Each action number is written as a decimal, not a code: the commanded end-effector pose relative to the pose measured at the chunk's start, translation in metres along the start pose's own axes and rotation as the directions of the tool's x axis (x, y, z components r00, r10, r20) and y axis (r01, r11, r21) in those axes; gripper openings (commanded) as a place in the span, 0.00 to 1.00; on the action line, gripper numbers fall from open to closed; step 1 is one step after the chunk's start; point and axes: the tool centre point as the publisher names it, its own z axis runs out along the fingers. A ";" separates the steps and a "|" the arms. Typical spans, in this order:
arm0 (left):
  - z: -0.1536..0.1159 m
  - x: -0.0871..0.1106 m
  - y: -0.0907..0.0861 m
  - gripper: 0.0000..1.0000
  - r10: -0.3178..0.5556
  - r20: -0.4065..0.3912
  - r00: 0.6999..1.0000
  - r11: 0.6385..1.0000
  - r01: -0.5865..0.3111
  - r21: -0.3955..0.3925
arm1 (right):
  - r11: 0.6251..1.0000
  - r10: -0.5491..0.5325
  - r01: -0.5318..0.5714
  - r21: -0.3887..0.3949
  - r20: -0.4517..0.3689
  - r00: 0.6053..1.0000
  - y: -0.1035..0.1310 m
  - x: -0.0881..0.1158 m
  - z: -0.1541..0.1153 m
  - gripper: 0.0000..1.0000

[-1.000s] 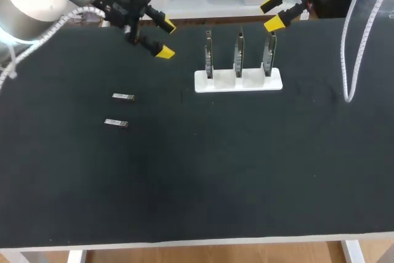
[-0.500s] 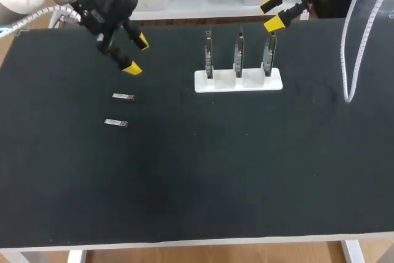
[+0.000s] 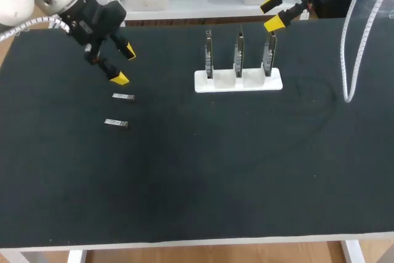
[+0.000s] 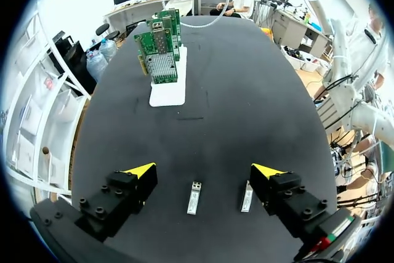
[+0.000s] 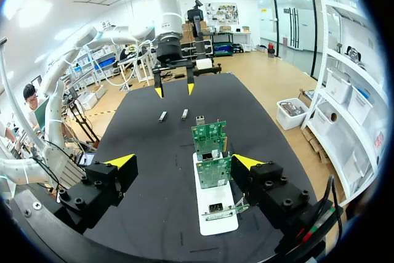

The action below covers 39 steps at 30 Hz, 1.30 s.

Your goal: Pick up the optical module with the left hand, and insert it into the network port with the right hand.

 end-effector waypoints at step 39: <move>0.024 0.017 -0.021 1.00 -0.025 -0.467 0.884 0.991 -0.038 -0.125 | 1.000 0.001 -0.001 0.000 -0.001 1.000 -0.001 0.000 0.000 1.00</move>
